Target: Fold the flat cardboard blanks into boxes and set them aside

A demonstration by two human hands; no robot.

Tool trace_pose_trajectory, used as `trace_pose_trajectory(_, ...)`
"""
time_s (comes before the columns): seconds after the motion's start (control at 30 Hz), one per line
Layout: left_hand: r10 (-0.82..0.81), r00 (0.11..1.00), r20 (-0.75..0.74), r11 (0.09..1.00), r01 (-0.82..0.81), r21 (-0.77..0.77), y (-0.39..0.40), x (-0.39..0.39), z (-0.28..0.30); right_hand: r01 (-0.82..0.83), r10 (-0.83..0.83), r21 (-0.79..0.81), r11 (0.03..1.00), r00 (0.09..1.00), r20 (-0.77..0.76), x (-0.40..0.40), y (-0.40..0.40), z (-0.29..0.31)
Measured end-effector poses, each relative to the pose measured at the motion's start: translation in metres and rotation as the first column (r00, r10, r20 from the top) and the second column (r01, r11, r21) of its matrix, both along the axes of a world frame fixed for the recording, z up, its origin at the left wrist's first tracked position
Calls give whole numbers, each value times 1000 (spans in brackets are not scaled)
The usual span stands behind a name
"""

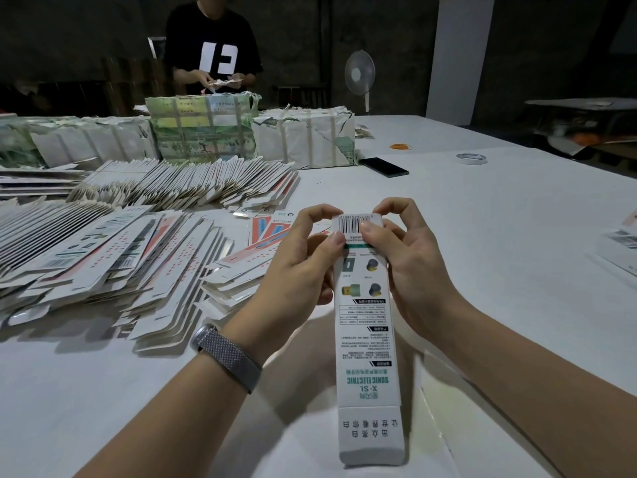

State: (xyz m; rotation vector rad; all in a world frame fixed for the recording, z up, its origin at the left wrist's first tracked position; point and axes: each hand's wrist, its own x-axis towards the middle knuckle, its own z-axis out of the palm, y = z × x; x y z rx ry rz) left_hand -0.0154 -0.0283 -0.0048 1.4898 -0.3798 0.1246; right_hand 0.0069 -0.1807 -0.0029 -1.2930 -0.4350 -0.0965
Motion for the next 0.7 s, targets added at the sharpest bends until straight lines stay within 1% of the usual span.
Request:
trace_pose_trajectory(0.1,-16,1000,-11,1000,15,-26,-1,-1,0,0,0,-22,1000,1000,-3,0,0,1)
trace_pose_trajectory(0.17,-10,1000,-14,999,9,-50,-1,-1,1,-20,20,-4,1000,1000,-25,0,0,2)
trace_pose_trajectory(0.3,2,1000,-10,997,-2,-76,0,-1,1,-156,159,44,987,986,-58,0,0,0)
trace_pose_trajectory(0.43,61,998,12,992,-60,-109,-1,1,1,-217,218,26,976,974,-66,0,-1,-1)
trace_pose_trajectory(0.57,146,987,70,988,-142,-60,2,5,-1,-306,306,15,952,947,-96,0,0,-2)
trace_pose_trajectory(0.7,154,984,89,988,-152,-29,0,7,-4,-352,347,-35,935,932,-105,2,-5,-1)
